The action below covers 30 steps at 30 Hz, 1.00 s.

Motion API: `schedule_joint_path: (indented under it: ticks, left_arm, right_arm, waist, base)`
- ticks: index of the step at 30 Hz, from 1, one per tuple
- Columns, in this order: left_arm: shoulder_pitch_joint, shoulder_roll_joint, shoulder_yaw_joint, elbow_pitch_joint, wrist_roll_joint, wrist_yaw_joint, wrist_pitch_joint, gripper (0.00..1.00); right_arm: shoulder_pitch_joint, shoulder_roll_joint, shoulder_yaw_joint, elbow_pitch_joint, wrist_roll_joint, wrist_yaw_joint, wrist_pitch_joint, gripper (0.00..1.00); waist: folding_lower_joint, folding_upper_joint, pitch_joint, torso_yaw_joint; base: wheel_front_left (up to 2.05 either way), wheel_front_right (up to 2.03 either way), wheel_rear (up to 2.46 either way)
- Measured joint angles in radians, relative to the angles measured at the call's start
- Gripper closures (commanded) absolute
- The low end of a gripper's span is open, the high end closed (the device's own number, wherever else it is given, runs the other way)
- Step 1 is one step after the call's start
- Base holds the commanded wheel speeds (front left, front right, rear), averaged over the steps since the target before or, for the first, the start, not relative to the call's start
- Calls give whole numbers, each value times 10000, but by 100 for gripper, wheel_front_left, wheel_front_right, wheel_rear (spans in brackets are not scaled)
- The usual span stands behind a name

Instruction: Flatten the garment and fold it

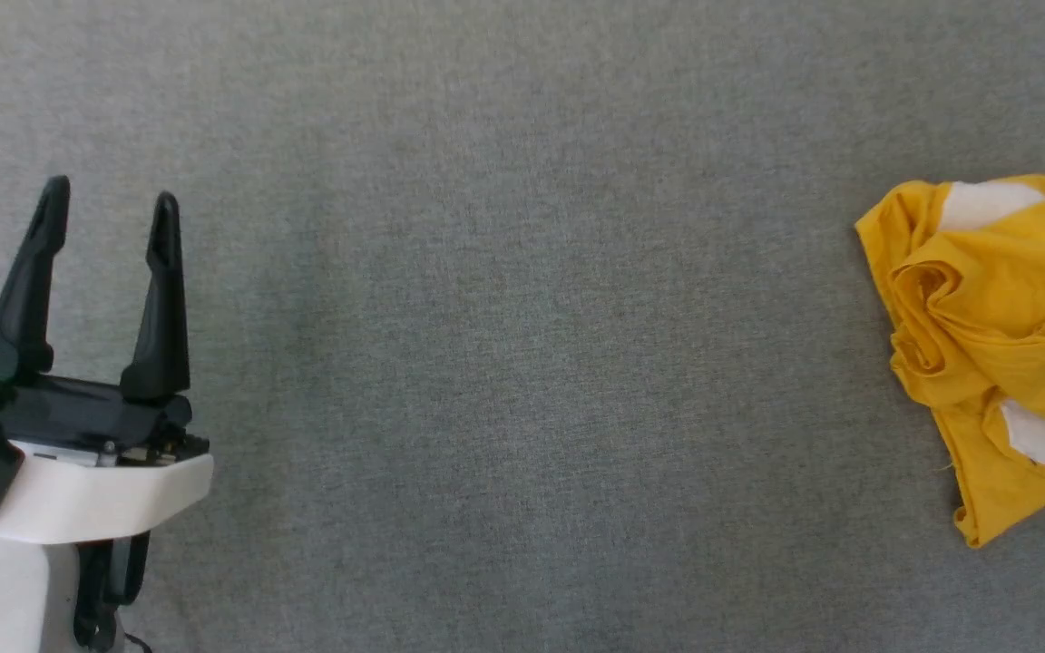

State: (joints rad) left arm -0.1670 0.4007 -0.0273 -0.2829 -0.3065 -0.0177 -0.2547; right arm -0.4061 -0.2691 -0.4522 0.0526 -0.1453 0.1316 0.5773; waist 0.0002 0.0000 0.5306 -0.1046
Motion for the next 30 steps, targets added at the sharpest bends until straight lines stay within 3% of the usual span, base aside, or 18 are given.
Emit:
schedule_joint_path:
  ticks: [3, 4, 5, 6, 7, 14, 19, 30]
  left_arm:
    - [-57, -69, 123, -73, 77, -127, -15, 0]
    - [-70, -134, 196, -98, 90, -165, -21, 0]
    - [-74, -226, 272, -121, 90, -167, -21, 0]
    - [-76, -314, 332, -136, 88, -190, -21, 0]
    - [-79, -416, 405, -148, 73, -257, -21, 0]
    - [-79, -1360, 941, 25, -585, -451, -23, 0]
    - [-31, -1718, 905, 249, -779, -738, -23, 0]
    - [1043, -2259, 895, 748, -65, -861, -23, 0]
  right_arm:
    - [-121, 355, -190, 291, -161, 0, -148, 100]
    - [-170, 487, -286, 376, -222, 0, -146, 90]
    - [-222, 623, -424, 441, -286, 0, -144, 65]
    - [-257, 725, -541, 476, -362, 0, -150, 10]
    - [-272, 771, -602, 491, -456, 0, -190, 0]
    - [-291, 895, -961, 447, -642, 0, -468, 0]
    - [-62, 1104, -993, 105, -293, 0, -982, 0]
    - [1979, 1988, 247, -1367, 1262, 0, -2706, 0]
  waist:
    - [0, 0, 364, -12]
    - [0, 0, 467, -11]
    - [0, 0, 559, -8]
    - [0, 0, 635, -3]
    - [0, 0, 697, 6]
    - [-2, 0, 484, 108]
    - [-3, 0, -19, 218]
    - [-5, 0, -1757, 552]
  base:
    - [0, 0, 0]
    - [0, 0, 0]
    - [0, 0, 0]
    - [0, 0, 0]
    - [0, 0, 0]
    - [0, 0, 0]
    - [0, 0, 0]
    - [0, 0, 0]
